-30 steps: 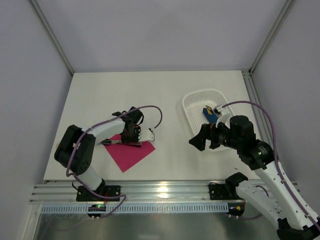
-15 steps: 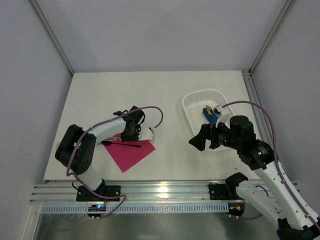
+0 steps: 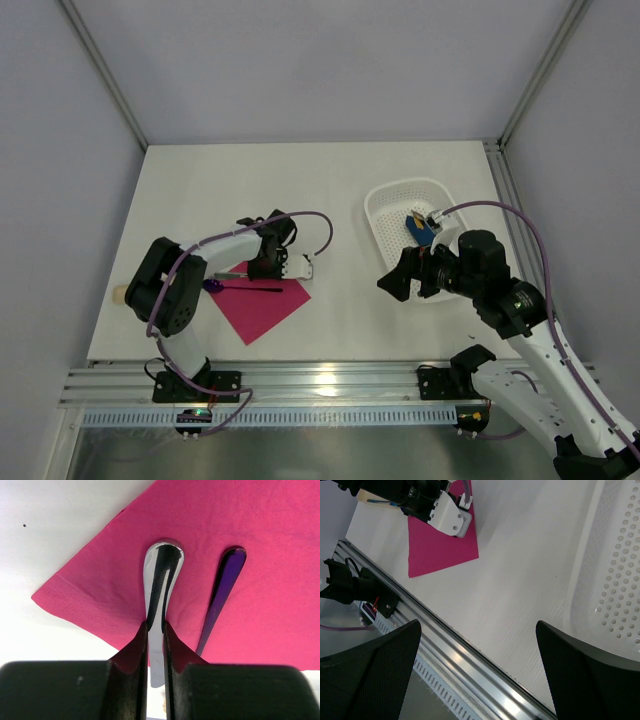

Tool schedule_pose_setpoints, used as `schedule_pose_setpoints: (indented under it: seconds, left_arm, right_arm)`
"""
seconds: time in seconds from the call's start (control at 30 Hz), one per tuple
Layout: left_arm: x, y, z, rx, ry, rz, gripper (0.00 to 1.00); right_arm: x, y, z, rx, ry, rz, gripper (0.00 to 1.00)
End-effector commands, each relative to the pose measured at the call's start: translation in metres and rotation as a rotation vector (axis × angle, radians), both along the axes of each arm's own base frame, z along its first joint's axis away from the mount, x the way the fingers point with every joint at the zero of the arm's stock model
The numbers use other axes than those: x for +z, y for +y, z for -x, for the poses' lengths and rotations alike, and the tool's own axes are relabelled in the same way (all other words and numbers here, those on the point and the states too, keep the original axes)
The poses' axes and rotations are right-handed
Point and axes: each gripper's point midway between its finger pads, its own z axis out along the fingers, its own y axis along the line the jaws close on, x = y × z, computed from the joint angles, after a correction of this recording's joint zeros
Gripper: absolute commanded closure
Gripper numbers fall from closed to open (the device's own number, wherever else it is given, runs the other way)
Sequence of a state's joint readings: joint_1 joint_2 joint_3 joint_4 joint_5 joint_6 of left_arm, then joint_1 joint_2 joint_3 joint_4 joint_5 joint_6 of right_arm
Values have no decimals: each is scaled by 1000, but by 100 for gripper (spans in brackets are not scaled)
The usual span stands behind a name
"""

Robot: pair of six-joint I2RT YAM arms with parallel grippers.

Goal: Place the utensils on the paper napkin and roll it up
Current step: Place the utensils on the napkin.

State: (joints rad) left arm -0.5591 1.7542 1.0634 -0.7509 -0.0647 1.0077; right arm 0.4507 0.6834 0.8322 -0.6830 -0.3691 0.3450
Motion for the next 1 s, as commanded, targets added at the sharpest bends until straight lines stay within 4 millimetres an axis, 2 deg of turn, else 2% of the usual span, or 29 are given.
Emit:
schedule_pose_setpoints:
  seconds: [0.0,0.17,0.47,0.53,0.63,0.73,0.77,0.83,0.87,0.9,0.97]
  left_arm:
    - [3,-4,-4,-26,-21,13,100]
    - [4,-2,-2,-19,-27,13,99]
    - [12,0,-3,8,-60,18,73]
    - [17,1,-5,24,-86,22,72]
    - [32,-1,-11,65,-157,70,68]
    - [58,-5,-23,125,-279,147,59]
    - [75,-5,-31,173,-359,185,56]
    - [92,-4,-36,231,-415,230,55]
    - [104,4,-42,287,-475,222,49]
    - [122,3,-50,389,-537,297,46]
    - [139,4,-54,478,-559,356,45]
  right_arm:
    - [14,2,-3,7,-34,-6,1]
    - [15,2,-3,8,-37,-11,1]
    - [16,1,-1,6,-39,-11,0]
    - [17,1,-1,6,-42,-12,1]
    - [18,1,-1,5,-43,-15,1]
    - [21,0,-1,-1,-43,-13,1]
    - [21,0,-1,-4,-38,-13,1]
    - [23,-2,-2,-17,-42,-9,0]
    - [22,-2,-3,-21,-39,-6,1]
    - [23,-3,-3,-25,-35,-5,1]
    - [21,-4,-4,-36,-27,2,1]
